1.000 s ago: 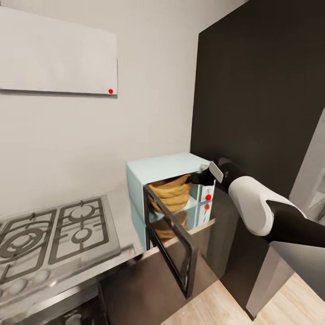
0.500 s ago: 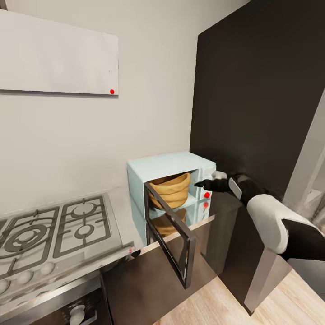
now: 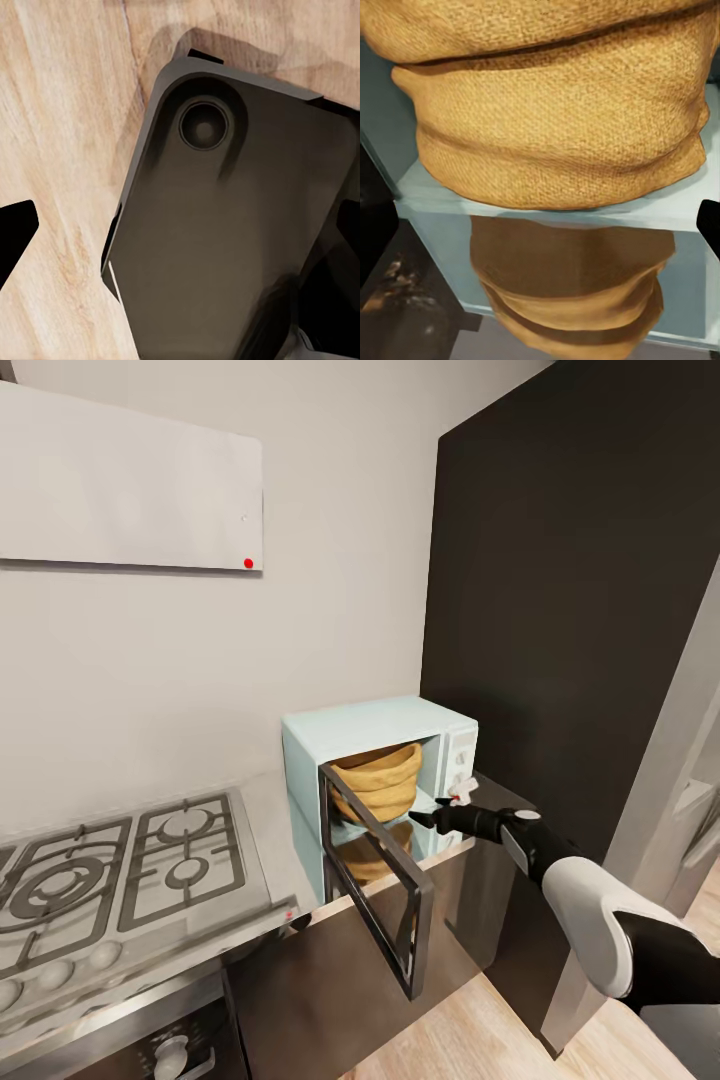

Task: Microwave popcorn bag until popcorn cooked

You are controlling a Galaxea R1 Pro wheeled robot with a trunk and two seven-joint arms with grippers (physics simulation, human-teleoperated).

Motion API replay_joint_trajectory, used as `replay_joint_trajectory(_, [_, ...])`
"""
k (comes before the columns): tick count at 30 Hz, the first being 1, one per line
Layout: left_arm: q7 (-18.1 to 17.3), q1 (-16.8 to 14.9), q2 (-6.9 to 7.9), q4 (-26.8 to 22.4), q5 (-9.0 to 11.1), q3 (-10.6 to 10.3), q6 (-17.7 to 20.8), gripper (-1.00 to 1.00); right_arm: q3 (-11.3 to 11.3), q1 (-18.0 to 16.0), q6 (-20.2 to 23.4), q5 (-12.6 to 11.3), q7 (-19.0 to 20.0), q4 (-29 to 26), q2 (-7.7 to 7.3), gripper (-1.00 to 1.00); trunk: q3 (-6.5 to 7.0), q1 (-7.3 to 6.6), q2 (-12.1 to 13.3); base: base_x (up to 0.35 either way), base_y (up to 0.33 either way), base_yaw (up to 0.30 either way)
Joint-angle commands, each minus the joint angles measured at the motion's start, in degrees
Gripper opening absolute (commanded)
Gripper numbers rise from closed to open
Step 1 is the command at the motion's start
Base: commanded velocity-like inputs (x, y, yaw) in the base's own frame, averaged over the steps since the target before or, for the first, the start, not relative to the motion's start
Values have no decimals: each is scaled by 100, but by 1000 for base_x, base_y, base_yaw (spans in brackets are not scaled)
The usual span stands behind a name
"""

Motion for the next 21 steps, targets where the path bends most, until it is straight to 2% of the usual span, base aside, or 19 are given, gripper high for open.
replay_joint_trajectory(1, [6,2,-2,-4,-1,39,-10,100,-50,-4,2,58,16,-5,7,100,-7,0,-4,0,0,0])
replay_joint_trajectory(5, [31,-1,-3,-8,15,49,-10,100,-51,-4,26,58,-49,-8,8,100,-7,0,-4,0,0,0])
replay_joint_trajectory(11, [54,0,4,-13,206,48,-10,100,-57,-4,-3,88,-160,-7,9,100,-7,0,-4,38,-36,0])
replay_joint_trajectory(21, [56,-1,9,-14,219,47,-10,100,-57,-4,50,41,-211,7,-11,100,-7,0,-4,44,-51,0])
